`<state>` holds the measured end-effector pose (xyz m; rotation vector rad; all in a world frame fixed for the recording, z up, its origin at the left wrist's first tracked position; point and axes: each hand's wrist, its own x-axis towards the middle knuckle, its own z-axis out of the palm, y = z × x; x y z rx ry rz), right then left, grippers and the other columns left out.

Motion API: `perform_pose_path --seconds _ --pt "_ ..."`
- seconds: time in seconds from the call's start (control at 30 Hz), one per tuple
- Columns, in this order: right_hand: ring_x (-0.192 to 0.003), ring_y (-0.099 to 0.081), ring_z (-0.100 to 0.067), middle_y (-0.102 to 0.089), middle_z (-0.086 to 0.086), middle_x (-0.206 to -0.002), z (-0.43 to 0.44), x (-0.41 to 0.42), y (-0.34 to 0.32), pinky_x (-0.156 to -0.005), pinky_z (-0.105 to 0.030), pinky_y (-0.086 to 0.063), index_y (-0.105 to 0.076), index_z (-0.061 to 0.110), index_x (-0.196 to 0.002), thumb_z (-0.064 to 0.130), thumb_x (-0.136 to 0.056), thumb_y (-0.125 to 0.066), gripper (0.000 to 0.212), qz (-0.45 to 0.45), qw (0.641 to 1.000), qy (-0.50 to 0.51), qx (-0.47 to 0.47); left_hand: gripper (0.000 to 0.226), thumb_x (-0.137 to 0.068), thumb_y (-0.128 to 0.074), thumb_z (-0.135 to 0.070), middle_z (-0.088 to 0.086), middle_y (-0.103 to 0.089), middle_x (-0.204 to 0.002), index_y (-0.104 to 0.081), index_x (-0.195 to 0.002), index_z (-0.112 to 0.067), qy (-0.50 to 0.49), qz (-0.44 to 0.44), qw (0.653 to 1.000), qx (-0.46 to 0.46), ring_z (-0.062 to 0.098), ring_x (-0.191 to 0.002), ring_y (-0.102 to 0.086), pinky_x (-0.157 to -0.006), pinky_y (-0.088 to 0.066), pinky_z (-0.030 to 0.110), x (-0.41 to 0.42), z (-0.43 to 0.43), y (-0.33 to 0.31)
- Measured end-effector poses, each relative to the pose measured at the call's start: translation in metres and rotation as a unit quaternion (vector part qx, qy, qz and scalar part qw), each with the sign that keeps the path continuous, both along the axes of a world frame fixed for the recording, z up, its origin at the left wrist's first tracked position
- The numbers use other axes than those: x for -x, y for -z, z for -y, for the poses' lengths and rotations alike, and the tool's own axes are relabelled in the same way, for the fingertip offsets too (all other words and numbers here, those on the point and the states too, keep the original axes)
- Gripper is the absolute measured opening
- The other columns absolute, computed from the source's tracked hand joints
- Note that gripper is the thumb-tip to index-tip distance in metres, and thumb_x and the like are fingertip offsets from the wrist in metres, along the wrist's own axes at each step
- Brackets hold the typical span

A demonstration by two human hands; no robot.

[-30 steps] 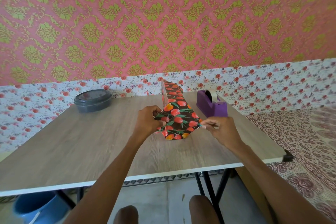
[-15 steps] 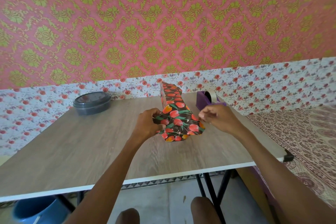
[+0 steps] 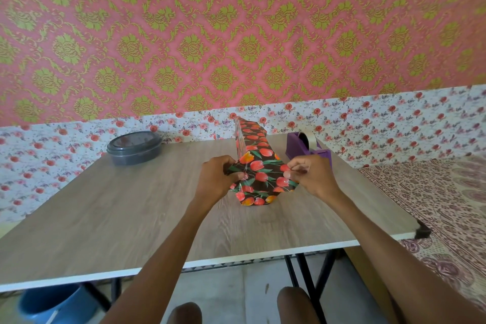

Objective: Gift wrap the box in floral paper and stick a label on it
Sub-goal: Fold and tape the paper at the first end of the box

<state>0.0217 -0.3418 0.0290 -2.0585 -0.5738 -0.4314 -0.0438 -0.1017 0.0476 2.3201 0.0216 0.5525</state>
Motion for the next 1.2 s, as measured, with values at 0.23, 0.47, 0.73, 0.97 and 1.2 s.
perform_pose_path --seconds 0.23,0.47,0.73,0.97,1.2 --pt "-0.076 -0.066 -0.009 -0.066 0.005 -0.076 -0.003 -0.006 0.004 -0.076 -0.026 -0.055 -0.061 0.016 -0.087 0.002 -0.083 -0.074 0.020 0.017 0.996 -0.011 0.084 0.038 -0.080 -0.079 -0.023 -0.005 -0.060 -0.096 -0.061 -0.112 -0.016 0.018 -0.036 0.998 -0.051 0.014 -0.086 -0.060 -0.063 -0.048 0.016 0.000 -0.008 -0.004" --pt "-0.069 -0.060 -0.004 -0.062 0.005 -0.072 -0.003 -0.010 0.010 -0.064 -0.028 -0.051 -0.066 0.001 -0.094 -0.003 -0.086 -0.068 0.009 0.086 0.990 -0.015 0.111 0.030 -0.085 -0.074 -0.017 0.006 -0.072 -0.110 -0.068 -0.114 -0.010 0.029 -0.051 0.992 -0.108 0.020 -0.097 -0.065 -0.078 -0.047 0.023 -0.003 -0.011 0.000" --pt "-0.071 -0.063 -0.010 -0.064 0.001 -0.075 -0.005 -0.011 0.015 -0.059 -0.022 -0.051 -0.066 0.004 -0.089 -0.008 -0.086 -0.064 0.012 0.086 0.991 -0.013 0.106 0.041 -0.079 -0.078 -0.041 -0.005 -0.069 -0.104 -0.067 -0.110 -0.017 0.045 -0.120 0.991 -0.027 0.009 -0.089 -0.061 -0.078 -0.049 0.021 -0.006 -0.005 0.001" --pt "-0.072 -0.064 -0.016 -0.065 -0.001 -0.074 -0.006 -0.009 0.019 -0.061 -0.039 -0.054 -0.066 0.004 -0.085 -0.008 -0.085 -0.065 0.012 0.109 0.991 -0.018 0.080 0.074 -0.057 -0.063 -0.087 -0.015 -0.064 -0.096 -0.057 -0.106 -0.032 -0.078 -0.016 0.996 -0.041 0.009 -0.086 -0.064 -0.076 -0.057 0.035 -0.004 0.019 0.003" --pt "-0.092 -0.067 -0.002 -0.070 0.006 -0.103 -0.004 -0.011 0.019 -0.078 -0.026 -0.058 -0.063 0.016 -0.110 0.034 -0.081 -0.078 0.037 -0.005 0.996 -0.080 0.039 0.062 -0.069 -0.080 -0.055 -0.005 -0.072 -0.110 -0.060 -0.118 -0.022 -0.077 -0.012 0.995 -0.066 0.015 -0.092 -0.068 -0.078 -0.057 0.033 -0.009 0.022 0.009"
